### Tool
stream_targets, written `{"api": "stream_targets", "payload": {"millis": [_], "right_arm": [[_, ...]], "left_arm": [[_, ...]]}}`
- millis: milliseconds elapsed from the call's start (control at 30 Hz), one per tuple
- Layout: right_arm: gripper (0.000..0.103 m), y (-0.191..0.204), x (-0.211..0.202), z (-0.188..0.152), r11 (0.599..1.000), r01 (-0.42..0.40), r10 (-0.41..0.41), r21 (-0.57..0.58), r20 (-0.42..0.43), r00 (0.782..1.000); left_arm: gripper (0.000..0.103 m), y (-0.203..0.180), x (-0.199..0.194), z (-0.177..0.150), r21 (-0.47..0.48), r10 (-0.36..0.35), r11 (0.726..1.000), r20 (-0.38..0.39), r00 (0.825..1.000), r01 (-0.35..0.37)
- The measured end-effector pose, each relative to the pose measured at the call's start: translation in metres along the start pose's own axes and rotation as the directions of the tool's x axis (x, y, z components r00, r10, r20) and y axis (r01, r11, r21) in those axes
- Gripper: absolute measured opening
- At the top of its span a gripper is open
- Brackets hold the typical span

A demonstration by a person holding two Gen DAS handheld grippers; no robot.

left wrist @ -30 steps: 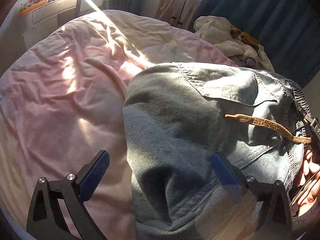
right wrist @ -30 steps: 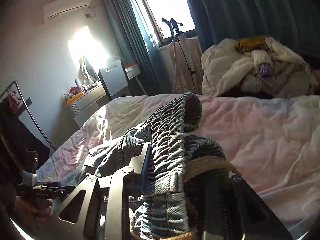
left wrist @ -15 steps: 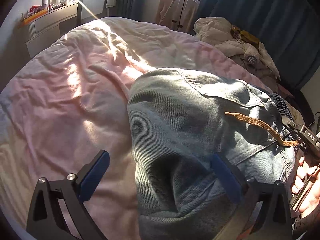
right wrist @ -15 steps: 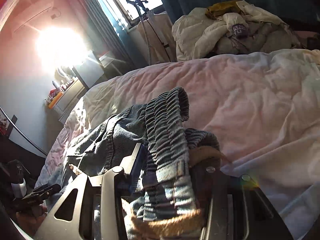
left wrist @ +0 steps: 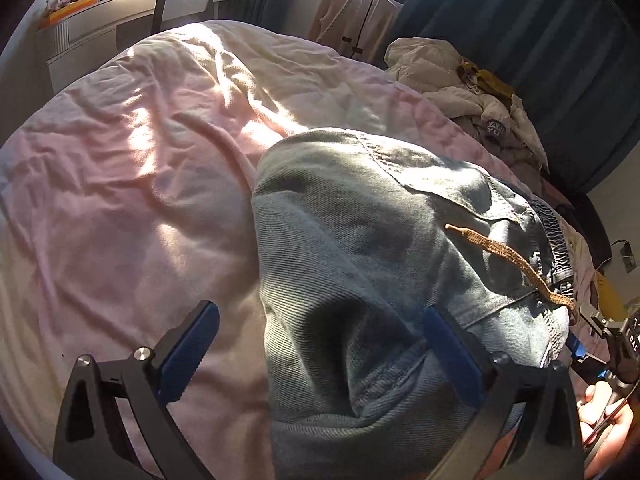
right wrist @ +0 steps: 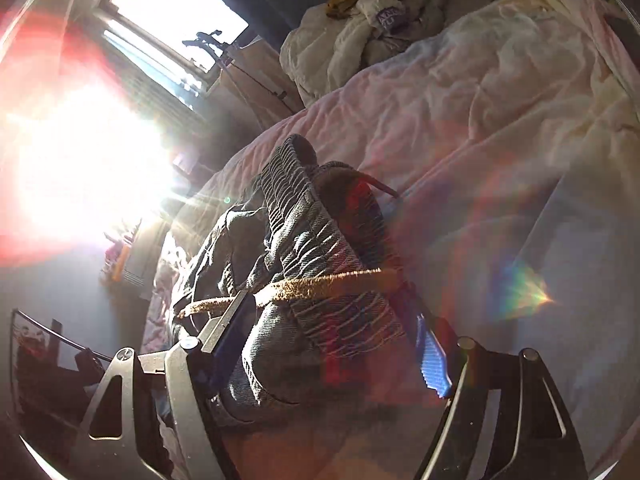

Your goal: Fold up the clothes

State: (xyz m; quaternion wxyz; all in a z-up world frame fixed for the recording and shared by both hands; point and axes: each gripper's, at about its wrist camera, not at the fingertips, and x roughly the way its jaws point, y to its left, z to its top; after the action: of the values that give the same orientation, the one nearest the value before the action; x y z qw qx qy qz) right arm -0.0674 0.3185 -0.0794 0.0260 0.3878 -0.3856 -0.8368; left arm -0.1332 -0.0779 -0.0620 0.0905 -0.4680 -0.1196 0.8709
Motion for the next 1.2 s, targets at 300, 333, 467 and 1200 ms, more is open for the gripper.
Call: {"api": "stream_targets", "payload": {"millis": [300,333,467,1200], "right_arm": [[0.076,-0.039,0.015,0.001,0.976,-0.085,0.097,0.201,-0.053,0.994],[0.076,-0.037,0.016,-0.001,0.977,-0.088,0.102,0.194,-0.063,0.993],[0.076,-0.021,0.021,-0.008,0.981,-0.134,0.15,0.142,-0.111,0.982],[0.035,0.038,0.025,0.001,0.949,-0.306,0.308,-0.074,0.012,0.951]], "left_arm": [[0.103,-0.033,-0.04,-0.021,0.2,-0.072,0.979,0.11,0.991,0.049],[0.103,-0.037,-0.042,-0.024,0.221,-0.081,0.974,0.108,0.991,0.056],[0.103,-0.058,-0.053,-0.043,0.327,-0.094,0.944,0.111,0.989,0.053],[0.103,-0.124,-0.073,-0.088,0.622,-0.156,0.781,0.291,0.944,-0.063]]}}
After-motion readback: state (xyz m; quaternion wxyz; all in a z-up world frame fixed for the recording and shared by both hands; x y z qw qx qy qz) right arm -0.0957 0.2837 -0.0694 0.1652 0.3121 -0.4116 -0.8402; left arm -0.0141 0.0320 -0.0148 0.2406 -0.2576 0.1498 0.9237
